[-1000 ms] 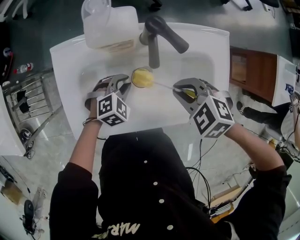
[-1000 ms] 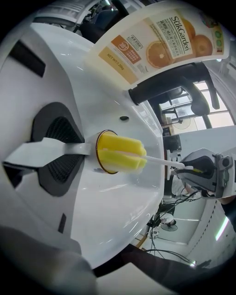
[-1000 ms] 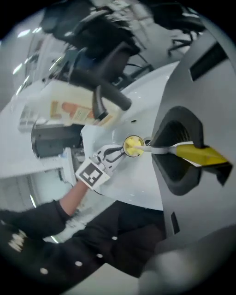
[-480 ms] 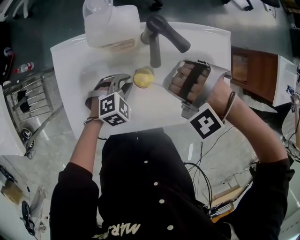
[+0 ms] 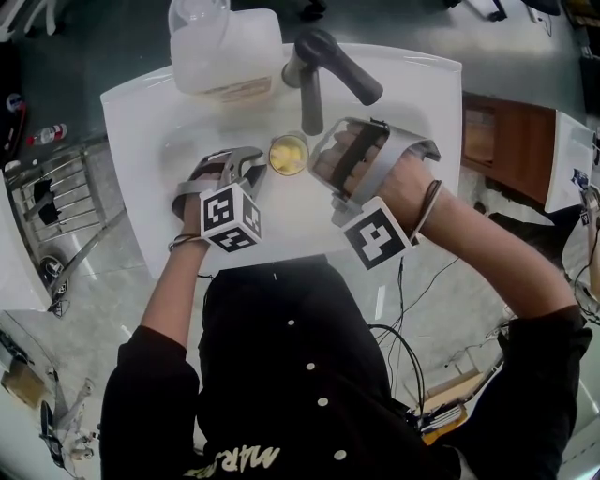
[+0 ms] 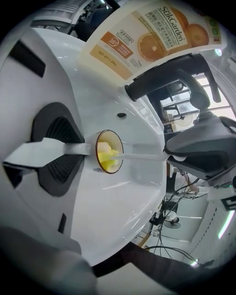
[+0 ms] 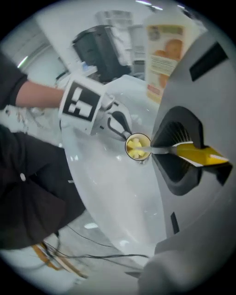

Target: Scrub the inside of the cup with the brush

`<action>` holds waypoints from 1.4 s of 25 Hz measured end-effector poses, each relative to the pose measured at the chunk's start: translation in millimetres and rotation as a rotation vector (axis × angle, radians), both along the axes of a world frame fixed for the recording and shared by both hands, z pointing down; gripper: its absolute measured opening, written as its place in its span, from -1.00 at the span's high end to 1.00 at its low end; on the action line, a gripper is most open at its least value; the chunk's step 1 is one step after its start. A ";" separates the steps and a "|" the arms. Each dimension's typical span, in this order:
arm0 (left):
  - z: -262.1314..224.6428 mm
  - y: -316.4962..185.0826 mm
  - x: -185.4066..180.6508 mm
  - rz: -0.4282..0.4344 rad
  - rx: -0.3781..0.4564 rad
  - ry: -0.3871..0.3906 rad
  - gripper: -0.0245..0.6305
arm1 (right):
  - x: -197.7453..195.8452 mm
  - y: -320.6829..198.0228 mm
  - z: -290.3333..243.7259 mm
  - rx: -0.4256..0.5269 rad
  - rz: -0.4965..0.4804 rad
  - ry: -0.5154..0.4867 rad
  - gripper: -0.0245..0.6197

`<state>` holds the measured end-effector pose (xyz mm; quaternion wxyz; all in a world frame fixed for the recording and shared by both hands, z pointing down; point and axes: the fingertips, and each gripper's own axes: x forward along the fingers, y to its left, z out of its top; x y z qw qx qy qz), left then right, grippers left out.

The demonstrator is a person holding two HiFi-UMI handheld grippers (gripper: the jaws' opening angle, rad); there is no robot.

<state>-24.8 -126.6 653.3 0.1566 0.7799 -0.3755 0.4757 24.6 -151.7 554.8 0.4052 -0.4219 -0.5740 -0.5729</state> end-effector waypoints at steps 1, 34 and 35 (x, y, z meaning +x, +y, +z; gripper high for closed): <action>-0.9 0.0 0.7 0.000 0.003 -0.002 0.65 | -0.3 -2.2 0.4 -0.071 0.148 0.021 0.77; 6.4 9.2 -3.2 0.006 -0.016 0.000 0.65 | 50.7 -23.2 -14.8 -1.354 2.183 0.382 0.76; 6.8 9.2 -3.4 0.007 -0.017 -0.001 0.65 | 52.2 -23.3 -16.0 -1.380 2.205 0.381 0.76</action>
